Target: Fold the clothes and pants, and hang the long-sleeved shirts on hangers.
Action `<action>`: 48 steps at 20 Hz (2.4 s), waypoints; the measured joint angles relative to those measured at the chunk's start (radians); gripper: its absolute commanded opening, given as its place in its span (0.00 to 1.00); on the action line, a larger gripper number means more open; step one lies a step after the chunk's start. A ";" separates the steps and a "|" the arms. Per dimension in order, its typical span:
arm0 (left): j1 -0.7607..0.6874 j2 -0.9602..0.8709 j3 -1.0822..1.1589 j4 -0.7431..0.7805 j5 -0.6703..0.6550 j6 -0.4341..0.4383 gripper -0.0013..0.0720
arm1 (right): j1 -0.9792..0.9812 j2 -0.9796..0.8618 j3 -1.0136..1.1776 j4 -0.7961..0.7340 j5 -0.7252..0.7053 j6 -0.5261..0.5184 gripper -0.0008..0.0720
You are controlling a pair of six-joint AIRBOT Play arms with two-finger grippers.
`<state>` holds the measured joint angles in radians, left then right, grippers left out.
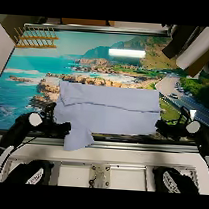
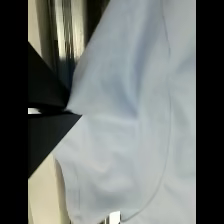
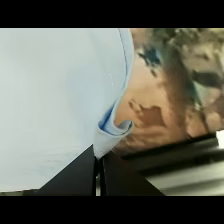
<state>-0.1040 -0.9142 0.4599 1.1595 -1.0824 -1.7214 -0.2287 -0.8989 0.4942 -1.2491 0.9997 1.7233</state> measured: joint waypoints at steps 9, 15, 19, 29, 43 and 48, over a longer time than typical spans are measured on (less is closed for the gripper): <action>0.131 0.003 0.223 -0.006 -0.142 0.131 0.03 | 0.000 -0.100 0.299 -0.106 0.263 -0.023 0.03; 0.138 -0.264 0.498 -0.009 -0.148 0.192 0.03 | 0.001 -0.295 0.472 -0.114 0.284 -0.026 0.03; 0.138 -0.440 0.666 -0.010 -0.149 0.206 0.03 | 0.002 -0.422 0.573 -0.114 0.276 -0.026 0.03; 0.139 -0.723 0.979 -0.016 -0.145 0.213 0.71 | 0.014 -0.546 0.663 0.040 -0.038 -0.030 0.87; -0.042 -0.709 1.083 -0.061 -0.142 0.216 0.03 | -0.256 -0.736 0.683 0.263 0.163 -0.431 0.87; -0.154 -0.739 1.083 -0.061 -0.104 0.215 0.03 | -0.229 -0.840 0.698 0.404 0.221 -0.529 0.85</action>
<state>-0.2584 -1.6527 1.5429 1.0981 -1.1862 -1.5063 -0.4572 -1.7393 1.1927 -0.8455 1.2209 1.1946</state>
